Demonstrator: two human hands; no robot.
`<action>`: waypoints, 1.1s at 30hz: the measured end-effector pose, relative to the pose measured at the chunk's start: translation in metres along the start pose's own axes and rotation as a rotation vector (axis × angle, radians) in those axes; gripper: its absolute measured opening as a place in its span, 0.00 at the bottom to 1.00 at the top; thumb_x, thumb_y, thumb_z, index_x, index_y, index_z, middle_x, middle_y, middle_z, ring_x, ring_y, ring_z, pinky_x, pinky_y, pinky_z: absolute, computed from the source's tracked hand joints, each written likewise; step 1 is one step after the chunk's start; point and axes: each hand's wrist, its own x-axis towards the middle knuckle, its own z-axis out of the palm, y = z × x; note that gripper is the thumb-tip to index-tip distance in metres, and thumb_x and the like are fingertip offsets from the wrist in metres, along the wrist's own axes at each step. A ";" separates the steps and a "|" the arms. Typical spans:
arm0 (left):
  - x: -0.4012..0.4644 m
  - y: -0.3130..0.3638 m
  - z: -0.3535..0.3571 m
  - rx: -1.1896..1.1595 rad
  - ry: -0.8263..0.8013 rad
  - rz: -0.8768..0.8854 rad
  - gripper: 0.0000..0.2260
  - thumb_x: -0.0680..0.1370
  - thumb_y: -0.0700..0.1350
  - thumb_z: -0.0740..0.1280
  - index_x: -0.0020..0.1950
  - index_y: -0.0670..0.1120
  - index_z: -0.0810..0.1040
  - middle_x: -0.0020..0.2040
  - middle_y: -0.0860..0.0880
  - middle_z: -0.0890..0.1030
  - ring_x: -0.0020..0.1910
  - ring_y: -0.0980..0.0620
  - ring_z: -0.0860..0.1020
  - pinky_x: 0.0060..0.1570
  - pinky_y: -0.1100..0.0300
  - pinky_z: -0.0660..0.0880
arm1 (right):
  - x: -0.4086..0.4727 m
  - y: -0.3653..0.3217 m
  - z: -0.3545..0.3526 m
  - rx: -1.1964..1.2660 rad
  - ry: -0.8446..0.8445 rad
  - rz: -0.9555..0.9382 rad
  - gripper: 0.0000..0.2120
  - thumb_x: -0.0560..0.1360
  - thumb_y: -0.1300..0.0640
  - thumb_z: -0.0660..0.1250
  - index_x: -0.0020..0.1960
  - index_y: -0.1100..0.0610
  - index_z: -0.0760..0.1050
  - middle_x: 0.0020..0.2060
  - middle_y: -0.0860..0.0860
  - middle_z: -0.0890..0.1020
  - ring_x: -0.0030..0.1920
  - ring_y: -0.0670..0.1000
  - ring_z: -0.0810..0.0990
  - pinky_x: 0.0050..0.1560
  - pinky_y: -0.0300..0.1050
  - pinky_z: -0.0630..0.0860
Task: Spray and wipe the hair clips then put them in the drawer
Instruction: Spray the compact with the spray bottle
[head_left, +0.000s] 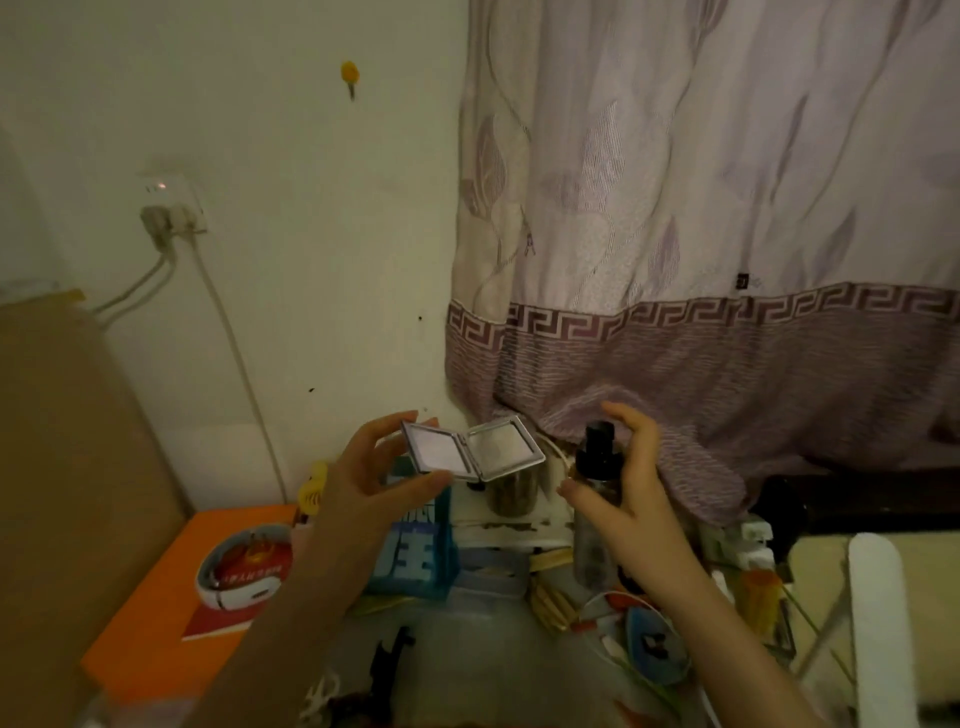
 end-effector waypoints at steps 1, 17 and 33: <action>-0.003 -0.006 -0.001 0.000 0.011 -0.016 0.25 0.63 0.41 0.72 0.59 0.51 0.74 0.52 0.57 0.83 0.52 0.56 0.81 0.46 0.51 0.82 | -0.004 0.006 0.001 0.017 -0.018 0.036 0.31 0.74 0.66 0.69 0.64 0.42 0.57 0.51 0.42 0.75 0.49 0.38 0.78 0.46 0.28 0.74; -0.054 -0.121 -0.026 -0.079 0.072 -0.292 0.24 0.65 0.40 0.74 0.58 0.56 0.77 0.57 0.52 0.82 0.55 0.52 0.81 0.43 0.61 0.80 | -0.073 0.095 0.010 0.149 -0.044 0.420 0.17 0.69 0.68 0.74 0.54 0.64 0.72 0.52 0.57 0.79 0.55 0.51 0.79 0.50 0.40 0.78; -0.123 -0.207 -0.027 -0.136 0.041 -0.565 0.26 0.64 0.41 0.79 0.59 0.56 0.78 0.59 0.48 0.81 0.55 0.44 0.81 0.44 0.51 0.81 | -0.144 0.195 0.028 0.031 0.055 0.683 0.22 0.68 0.70 0.74 0.51 0.47 0.76 0.48 0.45 0.81 0.49 0.37 0.80 0.47 0.34 0.77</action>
